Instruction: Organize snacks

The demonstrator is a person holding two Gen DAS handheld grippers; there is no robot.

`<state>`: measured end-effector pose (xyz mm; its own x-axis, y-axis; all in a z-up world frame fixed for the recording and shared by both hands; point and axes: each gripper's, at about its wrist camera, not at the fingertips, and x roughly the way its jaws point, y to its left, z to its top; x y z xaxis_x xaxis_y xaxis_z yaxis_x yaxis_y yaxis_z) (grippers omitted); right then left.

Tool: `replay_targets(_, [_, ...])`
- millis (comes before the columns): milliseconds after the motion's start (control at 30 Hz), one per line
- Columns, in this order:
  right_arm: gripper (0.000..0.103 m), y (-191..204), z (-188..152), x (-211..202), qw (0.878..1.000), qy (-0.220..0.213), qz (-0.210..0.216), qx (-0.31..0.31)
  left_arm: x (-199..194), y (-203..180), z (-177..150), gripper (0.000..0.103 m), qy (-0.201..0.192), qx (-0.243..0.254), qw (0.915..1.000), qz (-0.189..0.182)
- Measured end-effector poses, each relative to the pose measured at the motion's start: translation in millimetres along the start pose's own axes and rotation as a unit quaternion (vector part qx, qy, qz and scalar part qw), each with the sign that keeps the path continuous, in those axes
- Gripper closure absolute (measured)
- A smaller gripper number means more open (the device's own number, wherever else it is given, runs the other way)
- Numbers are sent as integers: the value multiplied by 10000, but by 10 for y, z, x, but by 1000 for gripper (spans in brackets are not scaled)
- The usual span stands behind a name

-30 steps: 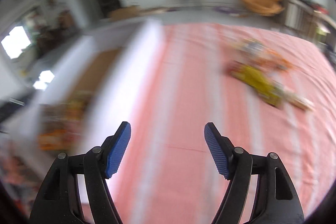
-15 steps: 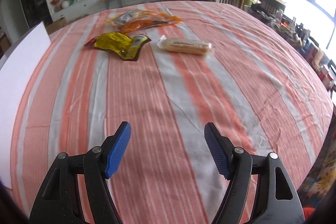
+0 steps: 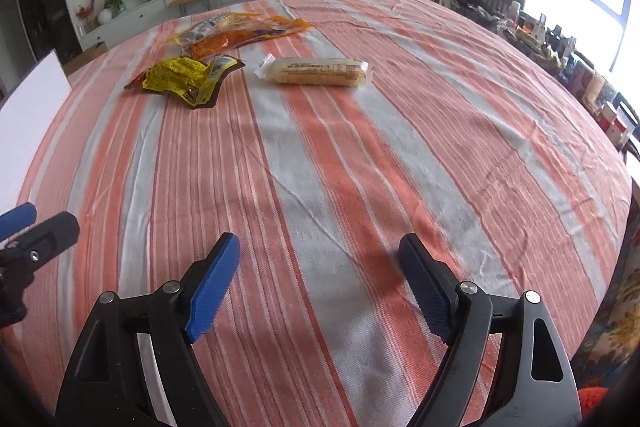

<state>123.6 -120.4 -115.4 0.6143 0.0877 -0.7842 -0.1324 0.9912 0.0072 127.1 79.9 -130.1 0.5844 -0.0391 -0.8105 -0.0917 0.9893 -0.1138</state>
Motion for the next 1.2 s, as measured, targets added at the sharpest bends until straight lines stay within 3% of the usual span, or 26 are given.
replay_targets(467, [17,-19,1,-5,10000,3,-2,-9,91,-83,-73,0,9,412,9985,355])
replay_targets(1200, [17,-17,2,-6,10000,6,-2,-8,91,-79,-77,0,-8,415,9985,356])
